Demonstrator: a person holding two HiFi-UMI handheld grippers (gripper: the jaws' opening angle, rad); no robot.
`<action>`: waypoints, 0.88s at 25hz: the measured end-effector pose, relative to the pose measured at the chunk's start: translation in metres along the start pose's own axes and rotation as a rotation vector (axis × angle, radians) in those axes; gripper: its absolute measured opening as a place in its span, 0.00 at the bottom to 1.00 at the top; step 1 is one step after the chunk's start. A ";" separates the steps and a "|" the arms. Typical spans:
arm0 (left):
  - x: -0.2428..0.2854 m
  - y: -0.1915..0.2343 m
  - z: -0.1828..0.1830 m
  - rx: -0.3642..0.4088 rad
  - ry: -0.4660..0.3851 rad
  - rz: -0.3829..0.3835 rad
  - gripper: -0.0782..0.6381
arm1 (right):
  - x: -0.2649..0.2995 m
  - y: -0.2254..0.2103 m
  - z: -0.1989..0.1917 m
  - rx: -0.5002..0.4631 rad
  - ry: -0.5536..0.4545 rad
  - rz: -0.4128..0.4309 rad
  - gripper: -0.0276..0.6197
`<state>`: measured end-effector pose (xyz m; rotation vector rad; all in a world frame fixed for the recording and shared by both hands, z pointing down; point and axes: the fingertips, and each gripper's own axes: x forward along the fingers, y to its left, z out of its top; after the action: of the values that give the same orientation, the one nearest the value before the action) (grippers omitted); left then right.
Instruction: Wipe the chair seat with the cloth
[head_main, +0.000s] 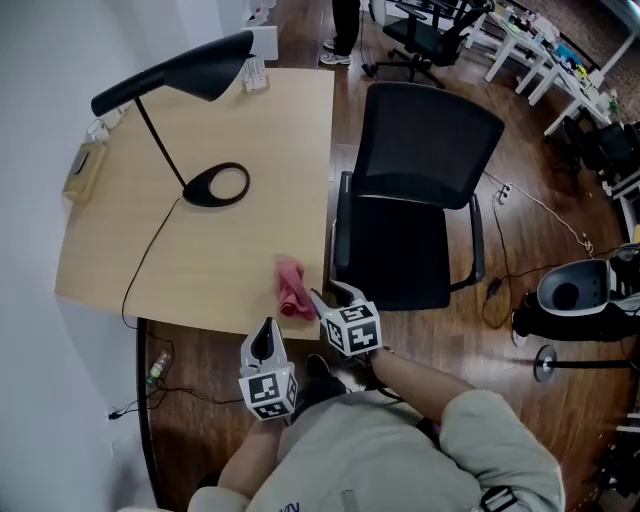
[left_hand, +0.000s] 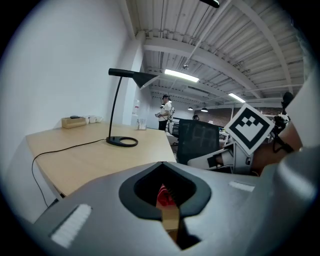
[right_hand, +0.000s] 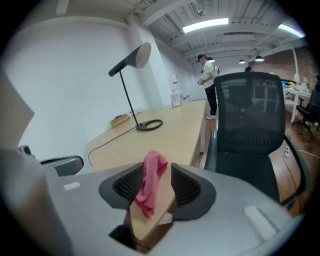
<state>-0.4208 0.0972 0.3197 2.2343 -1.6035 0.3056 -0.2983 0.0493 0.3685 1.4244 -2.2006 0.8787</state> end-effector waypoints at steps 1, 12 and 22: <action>-0.003 -0.008 0.006 0.000 -0.008 -0.013 0.12 | -0.017 -0.008 0.006 -0.009 -0.032 -0.012 0.29; -0.018 -0.163 0.070 0.061 -0.082 -0.247 0.12 | -0.256 -0.142 0.065 -0.023 -0.464 -0.299 0.04; -0.081 -0.312 0.088 0.180 -0.155 -0.291 0.12 | -0.433 -0.219 0.001 0.048 -0.574 -0.383 0.04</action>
<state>-0.1562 0.2183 0.1550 2.6466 -1.3415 0.2074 0.0813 0.2766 0.1700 2.2424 -2.1506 0.4217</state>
